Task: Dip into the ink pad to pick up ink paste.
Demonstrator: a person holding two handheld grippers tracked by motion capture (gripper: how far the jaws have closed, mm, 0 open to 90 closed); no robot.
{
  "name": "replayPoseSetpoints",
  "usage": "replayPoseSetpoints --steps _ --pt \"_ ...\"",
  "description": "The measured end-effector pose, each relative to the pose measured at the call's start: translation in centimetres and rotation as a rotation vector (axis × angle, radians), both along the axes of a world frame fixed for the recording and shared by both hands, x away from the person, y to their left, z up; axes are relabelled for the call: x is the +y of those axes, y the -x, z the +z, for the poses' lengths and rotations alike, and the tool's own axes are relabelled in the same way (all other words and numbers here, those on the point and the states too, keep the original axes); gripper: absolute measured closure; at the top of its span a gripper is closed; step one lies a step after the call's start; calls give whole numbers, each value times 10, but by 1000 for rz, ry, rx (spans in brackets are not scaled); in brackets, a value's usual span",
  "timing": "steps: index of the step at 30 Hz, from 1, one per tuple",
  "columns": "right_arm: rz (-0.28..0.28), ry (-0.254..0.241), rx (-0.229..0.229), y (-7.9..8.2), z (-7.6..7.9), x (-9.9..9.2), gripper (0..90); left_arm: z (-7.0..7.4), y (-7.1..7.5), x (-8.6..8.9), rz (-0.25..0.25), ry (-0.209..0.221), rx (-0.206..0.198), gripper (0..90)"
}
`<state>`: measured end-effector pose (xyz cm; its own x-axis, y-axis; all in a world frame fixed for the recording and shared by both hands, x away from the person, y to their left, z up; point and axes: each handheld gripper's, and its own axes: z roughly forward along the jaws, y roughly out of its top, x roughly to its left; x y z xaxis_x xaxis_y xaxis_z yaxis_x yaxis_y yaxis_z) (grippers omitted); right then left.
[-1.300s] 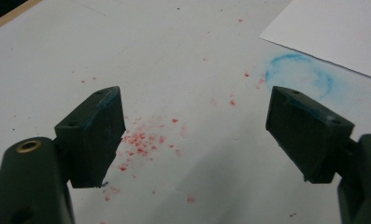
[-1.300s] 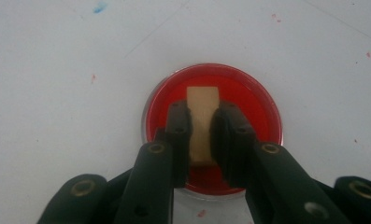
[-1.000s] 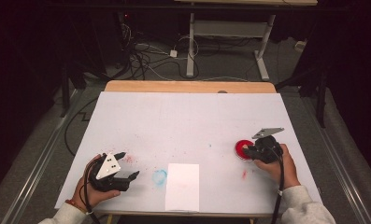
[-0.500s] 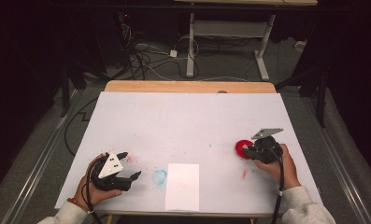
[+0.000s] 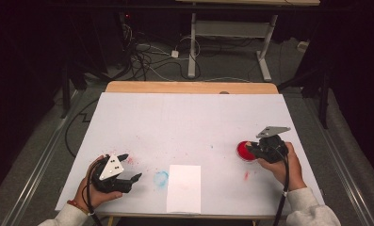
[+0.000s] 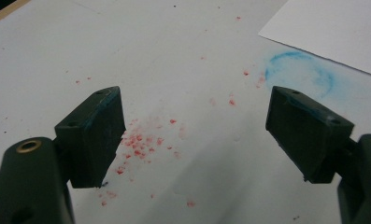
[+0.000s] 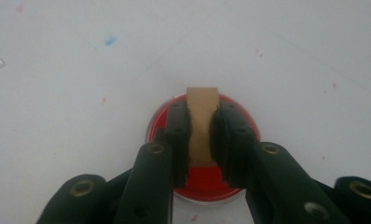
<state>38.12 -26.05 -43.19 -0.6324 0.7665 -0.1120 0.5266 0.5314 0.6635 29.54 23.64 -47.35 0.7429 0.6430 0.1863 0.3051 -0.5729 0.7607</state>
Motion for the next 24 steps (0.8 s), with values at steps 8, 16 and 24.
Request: replayPoseSetpoints --steps 8,16,24 --pt "-2 -52 -71 10 21 -7 761 1 3 -1 -3 -9 -6 188" --pt "8 -115 -108 17 34 -8 761 1 3 -1 -1 -9 -4 187" --pt "48 -142 -156 28 49 2 761 1 3 -1 -2 -9 -4 187"
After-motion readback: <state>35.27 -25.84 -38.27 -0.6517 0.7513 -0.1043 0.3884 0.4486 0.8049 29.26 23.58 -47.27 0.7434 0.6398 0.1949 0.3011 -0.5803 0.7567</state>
